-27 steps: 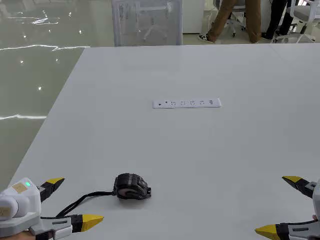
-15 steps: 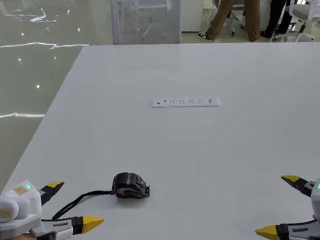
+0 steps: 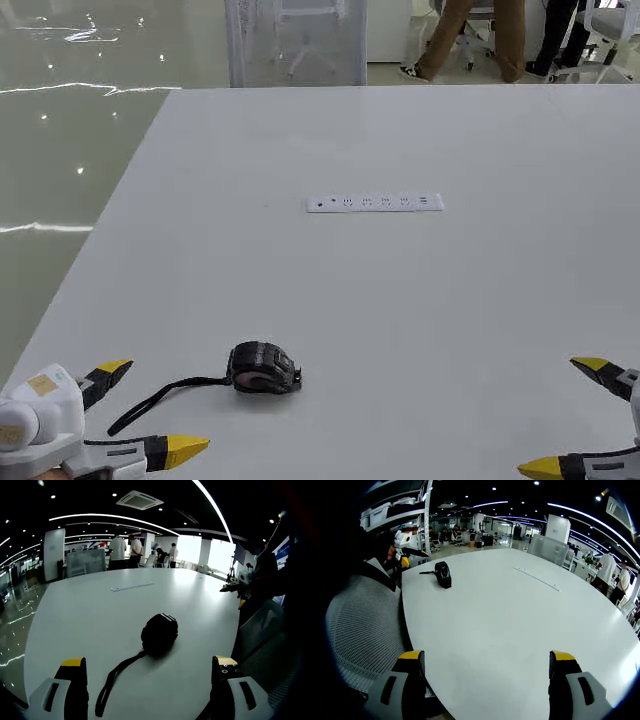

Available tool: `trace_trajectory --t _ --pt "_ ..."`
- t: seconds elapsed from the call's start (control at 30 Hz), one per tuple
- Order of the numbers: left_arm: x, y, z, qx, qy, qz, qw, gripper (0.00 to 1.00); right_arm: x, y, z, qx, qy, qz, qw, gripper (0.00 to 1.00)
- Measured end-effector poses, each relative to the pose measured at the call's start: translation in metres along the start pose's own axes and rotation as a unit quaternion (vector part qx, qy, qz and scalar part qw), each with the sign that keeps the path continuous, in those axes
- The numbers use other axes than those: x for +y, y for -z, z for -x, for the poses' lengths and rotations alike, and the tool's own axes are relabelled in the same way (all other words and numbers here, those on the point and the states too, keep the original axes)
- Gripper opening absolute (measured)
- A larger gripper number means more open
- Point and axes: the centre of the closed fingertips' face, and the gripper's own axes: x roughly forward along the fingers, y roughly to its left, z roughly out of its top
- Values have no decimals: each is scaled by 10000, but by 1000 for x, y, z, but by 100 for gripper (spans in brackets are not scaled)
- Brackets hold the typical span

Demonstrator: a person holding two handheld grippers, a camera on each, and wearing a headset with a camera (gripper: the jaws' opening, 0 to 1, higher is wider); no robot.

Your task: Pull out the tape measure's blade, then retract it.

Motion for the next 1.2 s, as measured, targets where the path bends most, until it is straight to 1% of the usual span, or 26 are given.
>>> trace_trajectory --t 0.13,0.27,0.33,0.4,0.57,0.63,0.67,0.73,0.77,0.83,0.9,0.93,1.0,1.03,1.1,1.13,1.2 --pt "3 3 0 63 -14 52 10000 100 -2 0 1 10 26 -6 10000 100" --pt "5 5 -2 151 -20 34 9999 100 -2 -5 3 4 41 12 10000 100" --pt "6 4 -3 149 8 14 9999 100 -2 -5 2 9 40 23 10000 100" --pt "7 2 -4 137 36 -72 9999 100 -2 -8 1 8 32 38 10000 100" --pt "11 -2 -10 220 130 -208 9995 100 -1 -14 -2 -3 -9 109 9999 100" --pt "9 -5 -13 199 254 -269 9991 100 0 -17 -5 1 -47 145 9999 100" --pt "6 -7 -13 194 326 -322 9988 100 1 -18 -6 1 -62 160 9999 100" --pt "4 -8 -17 309 451 -449 9975 100 0 -21 -9 1 -124 208 9997 100" --pt "4 -9 -20 382 530 -557 9963 100 0 -22 -12 -2 -174 237 9996 100" --pt "0 -13 -24 426 632 -702 9946 100 2 -25 -17 -6 -236 284 9993 100" --pt "-4 -17 -29 531 751 -858 9921 100 2 -27 -23 6 -307 346 9989 100" --pt "-6 -21 -33 529 803 -931 9910 100 2 -30 -26 -14 -341 364 9988 100" --pt "-11 -25 -37 565 938 -1047 9885 100 1 -34 -31 -44 -385 404 9984 100" --pt "-14 -25 -41 631 1014 -1155 9861 100 3 -37 -35 -55 -416 430 9982 100" --pt "-18 -25 -46 794 1183 -1426 9795 100 4 -42 -42 -79 -481 475 9977 100" --pt "-19 -24 -48 859 1240 -1492 9772 100 5 -44 -45 -82 -510 480 9975 100" --pt "-21 -28 -53 912 1307 -1558 9749 100 9 -50 -52 -108 -587 568 9966 100"
